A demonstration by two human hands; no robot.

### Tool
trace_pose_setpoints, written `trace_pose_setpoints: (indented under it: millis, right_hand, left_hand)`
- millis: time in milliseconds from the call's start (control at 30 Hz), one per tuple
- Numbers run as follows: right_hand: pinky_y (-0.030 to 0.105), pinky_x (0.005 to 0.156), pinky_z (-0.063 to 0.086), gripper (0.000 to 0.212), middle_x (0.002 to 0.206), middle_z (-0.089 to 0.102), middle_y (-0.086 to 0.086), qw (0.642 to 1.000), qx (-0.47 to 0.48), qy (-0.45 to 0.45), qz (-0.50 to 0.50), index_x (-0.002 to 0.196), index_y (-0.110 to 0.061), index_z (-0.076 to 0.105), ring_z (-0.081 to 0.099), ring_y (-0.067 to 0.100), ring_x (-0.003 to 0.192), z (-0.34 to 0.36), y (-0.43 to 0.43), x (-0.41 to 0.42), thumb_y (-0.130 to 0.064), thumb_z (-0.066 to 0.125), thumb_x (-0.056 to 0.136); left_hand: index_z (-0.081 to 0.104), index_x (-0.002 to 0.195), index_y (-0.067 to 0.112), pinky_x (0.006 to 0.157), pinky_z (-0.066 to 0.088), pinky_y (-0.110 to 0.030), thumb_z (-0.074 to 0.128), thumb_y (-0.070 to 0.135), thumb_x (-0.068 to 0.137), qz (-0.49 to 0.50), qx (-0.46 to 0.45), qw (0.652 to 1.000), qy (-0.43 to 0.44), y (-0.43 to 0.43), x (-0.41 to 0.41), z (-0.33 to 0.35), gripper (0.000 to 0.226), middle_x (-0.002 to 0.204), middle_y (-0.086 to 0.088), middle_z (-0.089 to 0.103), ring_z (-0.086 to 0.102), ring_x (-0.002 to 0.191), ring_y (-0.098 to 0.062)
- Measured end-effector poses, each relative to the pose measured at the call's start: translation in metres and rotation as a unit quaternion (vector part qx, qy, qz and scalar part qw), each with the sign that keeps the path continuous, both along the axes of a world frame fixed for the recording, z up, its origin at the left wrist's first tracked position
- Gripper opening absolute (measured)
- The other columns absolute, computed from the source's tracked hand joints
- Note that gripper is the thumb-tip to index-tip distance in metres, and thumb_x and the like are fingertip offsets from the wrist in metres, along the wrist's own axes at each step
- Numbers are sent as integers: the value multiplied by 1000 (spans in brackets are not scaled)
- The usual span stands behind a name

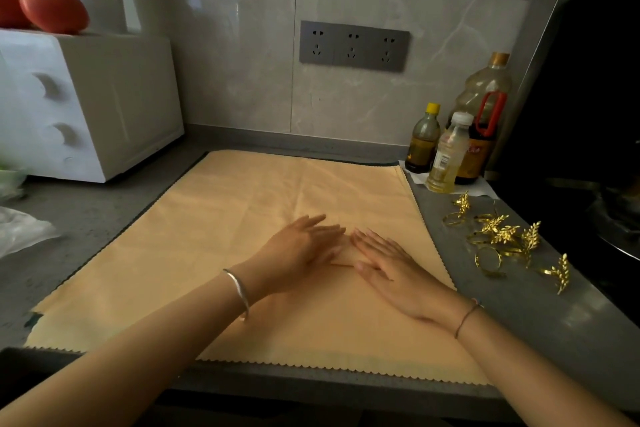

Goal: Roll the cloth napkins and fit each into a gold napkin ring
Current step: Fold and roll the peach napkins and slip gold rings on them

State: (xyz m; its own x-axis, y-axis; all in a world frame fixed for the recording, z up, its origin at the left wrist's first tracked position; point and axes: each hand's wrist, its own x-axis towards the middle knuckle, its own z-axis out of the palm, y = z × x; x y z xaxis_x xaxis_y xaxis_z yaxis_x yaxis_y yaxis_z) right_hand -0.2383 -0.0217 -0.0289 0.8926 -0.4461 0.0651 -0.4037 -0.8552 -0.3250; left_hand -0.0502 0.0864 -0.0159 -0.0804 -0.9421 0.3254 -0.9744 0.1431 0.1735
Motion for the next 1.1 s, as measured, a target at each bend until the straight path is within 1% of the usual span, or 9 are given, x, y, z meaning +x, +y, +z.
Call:
trace_pose_setpoints:
  millis: [100, 233, 333, 400, 500, 600, 767, 933, 1100]
  right_hand:
    - [19, 114, -8, 56, 150, -4, -23, 1000, -14, 12, 6, 150, -29, 5, -11, -6, 139, 1, 1, -1, -43, 27, 100]
    - [14, 112, -5, 56, 145, 10, -26, 999, -42, -20, 12, 148, -30, 18, 2, -10, 136, 7, -4, -2, -42, 40, 98]
    - [18, 109, 21, 46, 135, 48, -17, 986, -110, -122, 11, 133, -27, 51, 39, -1, 125, 14, -9, -11, -32, 62, 89]
    - [23, 103, 36, 38, 120, 63, -12, 982, -117, -146, 25, 120, -25, 64, 52, 4, 113, 13, -12, -18, -29, 70, 82]
    - [23, 99, 41, 33, 115, 64, -12, 986, -77, -150, 17, 116, -26, 66, 54, 2, 110, 10, -10, -21, -27, 69, 83]
    - [20, 93, 43, 29, 110, 67, -9, 982, -80, -173, 9, 112, -24, 69, 58, 6, 105, 9, -8, -19, -21, 69, 84]
    - [25, 83, 52, 26, 97, 72, -2, 974, -121, -189, 17, 107, -19, 72, 65, 12, 93, 9, -3, -21, -18, 69, 81]
    - [13, 77, 47, 24, 91, 71, -11, 970, -156, -173, 73, 103, -20, 72, 61, 1, 85, 11, 19, -39, -24, 67, 80]
    - [11, 78, 45, 25, 95, 62, -20, 980, -74, -177, 49, 106, -26, 69, 57, -3, 87, 5, 25, -48, -31, 63, 82]
  left_hand:
    - [28, 145, 32, 115, 5, -22, 20, 49, 93, -36, 31, 997, -66, 14, 3, -4, 55, 151, 14, 28, 15, 142, -7]
    - [28, 145, 34, 108, 6, -12, 31, 39, 100, -46, 36, 996, -68, 13, 8, -2, 46, 149, 18, 29, 20, 140, -5]
    - [33, 143, 35, 109, 19, -16, 37, 36, 100, -54, 18, 996, -68, 11, 9, -2, 44, 147, 19, 34, 27, 138, -5]
    - [39, 141, 34, 107, 29, -21, 39, 37, 99, -52, 0, 996, -74, 9, 10, -4, 42, 144, 16, 41, 34, 133, -7]
    - [60, 124, 27, 81, 52, -27, 37, 40, 93, -61, -21, 992, -109, 6, 9, -3, 41, 120, 6, 63, 58, 106, -17]
    - [70, 106, 22, 54, 54, -24, 40, 37, 87, -60, -89, 982, -158, 2, 10, -8, 39, 88, 3, 70, 64, 75, -19]
    - [55, 127, 9, 70, 54, -40, 51, 19, 95, -44, -63, 980, -182, 5, 0, -1, 34, 106, -10, 67, 61, 94, -29]
    - [65, 113, 13, 52, 55, -26, 80, 20, 71, -105, -99, 970, -195, 36, -6, -10, 45, 91, 0, 70, 64, 73, -15]
    - [69, 110, 24, 66, 55, -24, 73, 24, 79, -67, -103, 991, -52, 56, -5, -11, 31, 96, 5, 69, 66, 81, -13]
